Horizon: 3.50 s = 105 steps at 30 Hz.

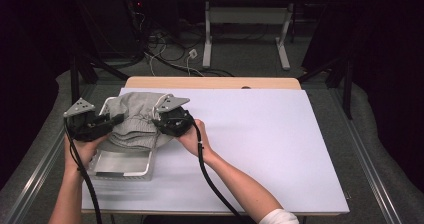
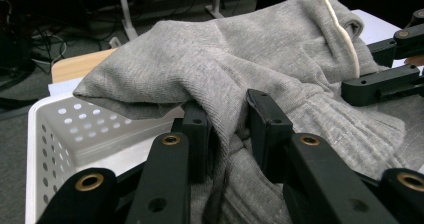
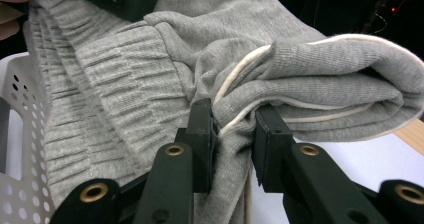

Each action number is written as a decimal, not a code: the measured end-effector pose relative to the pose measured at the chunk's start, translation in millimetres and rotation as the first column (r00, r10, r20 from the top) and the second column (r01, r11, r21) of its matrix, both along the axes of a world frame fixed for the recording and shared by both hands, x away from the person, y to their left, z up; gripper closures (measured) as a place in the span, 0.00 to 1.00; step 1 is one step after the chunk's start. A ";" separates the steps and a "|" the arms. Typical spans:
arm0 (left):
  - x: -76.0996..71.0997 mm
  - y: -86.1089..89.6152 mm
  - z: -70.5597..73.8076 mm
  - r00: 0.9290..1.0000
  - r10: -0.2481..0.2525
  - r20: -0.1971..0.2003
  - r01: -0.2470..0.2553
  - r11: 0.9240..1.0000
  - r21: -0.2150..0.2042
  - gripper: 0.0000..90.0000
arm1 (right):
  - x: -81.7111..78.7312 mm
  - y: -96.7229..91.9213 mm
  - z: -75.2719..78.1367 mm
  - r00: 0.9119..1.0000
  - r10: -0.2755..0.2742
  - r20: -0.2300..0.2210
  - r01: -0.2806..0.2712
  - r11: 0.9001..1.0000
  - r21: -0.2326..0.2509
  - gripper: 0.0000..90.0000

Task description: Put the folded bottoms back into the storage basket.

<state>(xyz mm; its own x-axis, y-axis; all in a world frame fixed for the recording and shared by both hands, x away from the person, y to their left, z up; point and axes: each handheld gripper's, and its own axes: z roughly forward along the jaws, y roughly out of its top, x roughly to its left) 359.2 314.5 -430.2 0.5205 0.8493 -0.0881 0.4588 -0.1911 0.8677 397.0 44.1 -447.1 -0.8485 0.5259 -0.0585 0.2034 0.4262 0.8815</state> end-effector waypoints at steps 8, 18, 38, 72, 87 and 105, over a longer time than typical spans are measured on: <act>0.7 7.4 -0.7 1.000 0.015 -0.015 -0.014 1.000 0.011 0.80 | -0.8 9.9 -3.5 1.000 0.005 -0.001 -0.005 1.000 0.005 0.80; 1.6 15.7 -1.7 0.999 0.038 -0.030 -0.037 0.999 0.024 0.81 | 0.7 21.2 -9.5 1.000 0.016 -0.018 -0.016 1.000 0.010 0.80; 3.8 25.2 -5.0 0.994 0.098 -0.043 -0.094 0.991 0.094 0.82 | -2.6 43.5 -16.4 0.999 0.032 -0.030 -0.032 0.999 0.002 0.80; 9.2 33.9 -14.7 0.986 0.152 -0.063 -0.142 0.979 0.150 0.83 | -2.4 63.8 -33.1 0.996 0.030 -0.087 -0.030 1.000 -0.003 0.80; 12.3 34.0 -20.1 0.984 0.163 -0.076 -0.148 0.973 0.175 0.83 | -2.8 69.7 -38.9 0.992 0.037 -0.119 -0.039 0.999 -0.014 0.80; 15.6 31.3 -25.8 0.984 0.155 -0.088 -0.135 0.971 0.199 0.83 | -1.1 71.2 -43.3 0.988 0.036 -0.147 -0.042 0.998 -0.041 0.79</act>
<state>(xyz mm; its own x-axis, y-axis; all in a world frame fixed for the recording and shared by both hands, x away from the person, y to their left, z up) 374.8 345.8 -455.9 0.3872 0.9213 0.0372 0.5778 -0.2739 0.7689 395.9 115.3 -490.4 -0.8694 0.4920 0.0457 0.3114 0.4738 0.8237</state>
